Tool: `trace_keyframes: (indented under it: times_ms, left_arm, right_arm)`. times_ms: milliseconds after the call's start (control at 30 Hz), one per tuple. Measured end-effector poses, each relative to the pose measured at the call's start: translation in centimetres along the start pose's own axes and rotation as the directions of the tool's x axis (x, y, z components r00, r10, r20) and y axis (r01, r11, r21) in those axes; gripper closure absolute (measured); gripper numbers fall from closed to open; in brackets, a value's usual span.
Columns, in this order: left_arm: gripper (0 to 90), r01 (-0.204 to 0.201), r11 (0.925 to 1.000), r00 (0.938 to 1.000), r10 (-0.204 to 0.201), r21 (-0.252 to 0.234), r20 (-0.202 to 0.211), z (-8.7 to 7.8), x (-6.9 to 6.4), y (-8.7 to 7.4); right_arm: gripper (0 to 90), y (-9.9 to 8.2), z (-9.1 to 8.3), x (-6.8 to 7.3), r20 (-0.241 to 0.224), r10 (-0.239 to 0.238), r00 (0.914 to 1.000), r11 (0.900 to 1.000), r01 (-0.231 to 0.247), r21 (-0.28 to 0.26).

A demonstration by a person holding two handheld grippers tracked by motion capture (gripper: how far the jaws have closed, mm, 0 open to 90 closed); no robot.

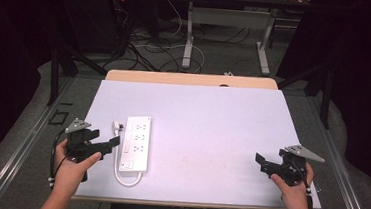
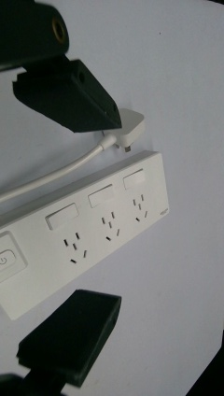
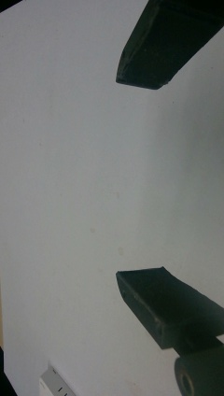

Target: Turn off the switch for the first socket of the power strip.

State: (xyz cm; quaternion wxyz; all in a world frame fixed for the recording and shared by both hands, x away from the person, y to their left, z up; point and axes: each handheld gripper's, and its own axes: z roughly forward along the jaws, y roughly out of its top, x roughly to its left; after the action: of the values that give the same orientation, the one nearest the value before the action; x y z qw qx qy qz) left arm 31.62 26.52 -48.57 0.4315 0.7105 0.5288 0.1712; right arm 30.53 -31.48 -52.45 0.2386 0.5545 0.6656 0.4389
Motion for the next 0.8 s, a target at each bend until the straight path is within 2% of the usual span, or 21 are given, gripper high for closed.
trace_keyframes:
  times_ms: [33,100,200,333,500,567,600,633,733,767,800]
  left_arm:
    - [3.8,0.003,1.0000,1.0000,-0.003,-0.006,0.003,0.1,-0.1,-0.1]
    - [0.2,-0.021,0.9998,0.9998,0.021,0.004,0.005,0.0,0.0,-0.3]
    - [0.2,-0.035,0.9994,0.9994,0.035,0.005,0.006,-0.1,0.0,-0.7]
    - [0.2,-0.034,0.9994,0.9993,0.034,-0.011,0.014,-0.2,0.3,-1.2]
    - [0.2,0.002,0.9996,0.9997,-0.001,-0.028,0.023,-0.2,0.9,-1.9]
    - [0.2,0.014,0.9996,0.9997,-0.013,-0.025,0.022,-0.2,1.2,-2.1]
    - [0.2,0.023,0.9994,0.9996,-0.022,-0.026,0.016,-0.2,1.4,-2.2]
    - [0.2,0.028,0.9992,0.9996,-0.027,-0.029,0.011,-0.2,1.5,-2.3]
    - [0.2,0.048,0.9980,0.9989,-0.048,-0.042,0.000,-0.1,1.9,-2.7]
    - [0.2,0.050,0.9983,0.9987,-0.051,-0.028,-0.003,-0.1,2.0,-2.7]
    - [0.2,0.060,0.9974,0.9981,-0.060,-0.041,-0.008,0.0,2.1,-2.9]
  right_arm:
    - [4.8,0.0,0.0,0.0,0.000,-0.002,1.0000,1.0000,0.002,-0.001]
    - [4.8,0.0,0.0,0.0,-0.001,-0.002,1.0000,1.0000,0.002,-0.001]
    - [4.8,0.0,0.0,0.0,0.000,0.000,1.0000,1.0000,0.000,0.000]
    - [4.8,0.0,0.0,0.0,0.000,-0.001,1.0000,1.0000,0.001,0.000]
    - [4.8,0.0,0.0,0.0,0.001,-0.004,1.0000,1.0000,0.004,0.005]
    - [4.8,-0.1,0.1,0.0,0.001,-0.001,1.0000,0.9999,0.001,-0.014]
    - [4.8,-0.1,0.2,0.0,0.001,0.000,1.0000,0.9998,0.000,-0.019]
    - [4.8,0.0,0.0,0.0,0.001,-0.004,1.0000,1.0000,0.004,0.005]
    - [4.8,0.0,0.1,0.0,-0.004,0.000,1.0000,1.0000,0.000,-0.007]
    - [4.8,0.0,0.1,0.0,0.001,0.001,1.0000,1.0000,-0.001,-0.007]
    - [4.8,-0.1,0.1,0.0,0.000,-0.001,1.0000,1.0000,0.001,-0.010]
